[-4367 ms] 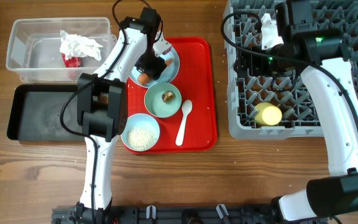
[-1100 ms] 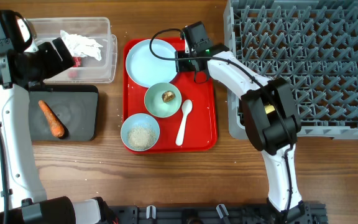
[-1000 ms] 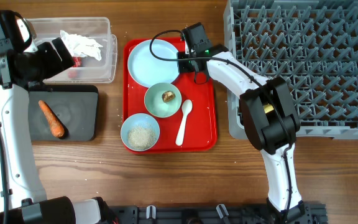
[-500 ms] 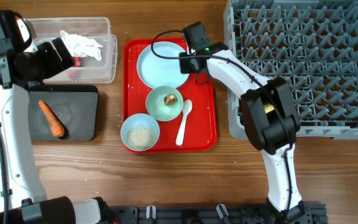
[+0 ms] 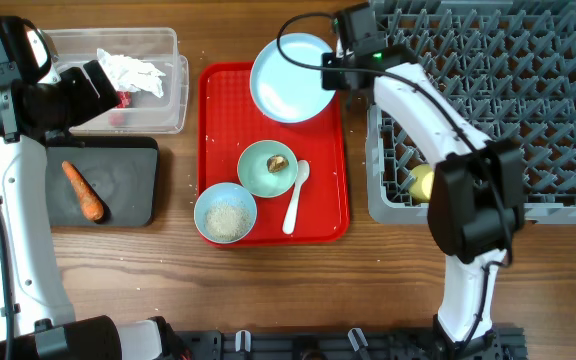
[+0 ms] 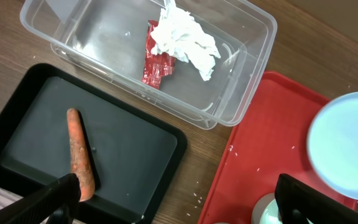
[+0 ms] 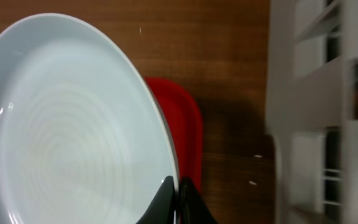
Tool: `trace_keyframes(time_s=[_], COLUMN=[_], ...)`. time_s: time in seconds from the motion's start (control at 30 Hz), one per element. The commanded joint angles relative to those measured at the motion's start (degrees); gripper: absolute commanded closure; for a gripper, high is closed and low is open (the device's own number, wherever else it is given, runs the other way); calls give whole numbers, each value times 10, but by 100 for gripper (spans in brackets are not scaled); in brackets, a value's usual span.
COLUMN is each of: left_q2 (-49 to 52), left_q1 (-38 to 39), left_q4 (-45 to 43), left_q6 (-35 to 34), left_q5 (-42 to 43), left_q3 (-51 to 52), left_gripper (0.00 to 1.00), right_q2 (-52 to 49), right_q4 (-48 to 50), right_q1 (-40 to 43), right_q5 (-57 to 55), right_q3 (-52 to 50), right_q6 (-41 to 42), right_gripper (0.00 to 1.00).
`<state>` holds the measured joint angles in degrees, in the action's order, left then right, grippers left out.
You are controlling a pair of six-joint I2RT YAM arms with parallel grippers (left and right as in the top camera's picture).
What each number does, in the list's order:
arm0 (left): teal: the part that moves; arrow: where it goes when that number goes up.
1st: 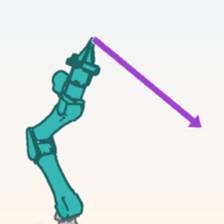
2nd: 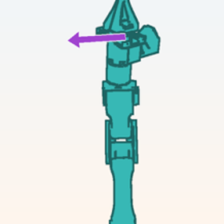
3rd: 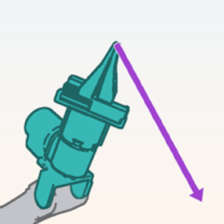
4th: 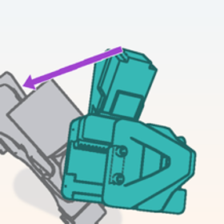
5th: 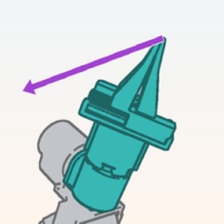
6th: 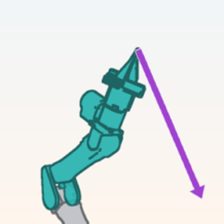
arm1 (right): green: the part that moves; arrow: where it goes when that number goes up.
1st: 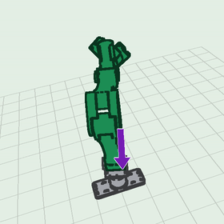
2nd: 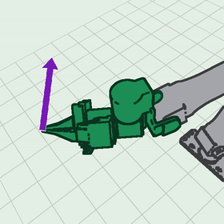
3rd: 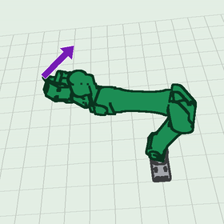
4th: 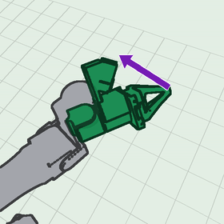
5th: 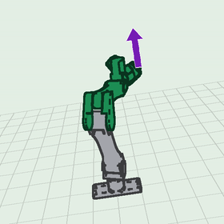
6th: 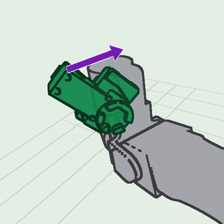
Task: Sort waste into correct bins and load items into the dishwasher rack
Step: 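Grasp the white plate with the right gripper and lift it, then insert the white plate upright into the dish rack with the right gripper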
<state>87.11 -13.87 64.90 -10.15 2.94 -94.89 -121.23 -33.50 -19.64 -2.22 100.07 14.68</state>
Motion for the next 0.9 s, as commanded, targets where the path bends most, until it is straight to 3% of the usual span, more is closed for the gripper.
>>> trace_keyframes(time_s=[0.0,0.3,0.43,0.63,0.87], left_q2=[3,3,3,3,3], left_q1=[3,3,3,3,3], left_q4=[-2,-2,-2,-5,-9], left_q6=[9,7,7,7,7], left_q5=[5,5,5,5,5], left_q3=[0,0,0,0,0], left_gripper=[0,0,0,0,0], right_q2=[88,278,303,287,238], right_q4=[-3,-41,-81,-131,-97], right_q1=[2,63,122,218,263], right_q5=[-23,-307,-399,-410,-363], right_q3=[17,17,17,2,-32], right_q6=[-34,-161,-209,-223,-303], right_gripper=[96,96,96,96,96])
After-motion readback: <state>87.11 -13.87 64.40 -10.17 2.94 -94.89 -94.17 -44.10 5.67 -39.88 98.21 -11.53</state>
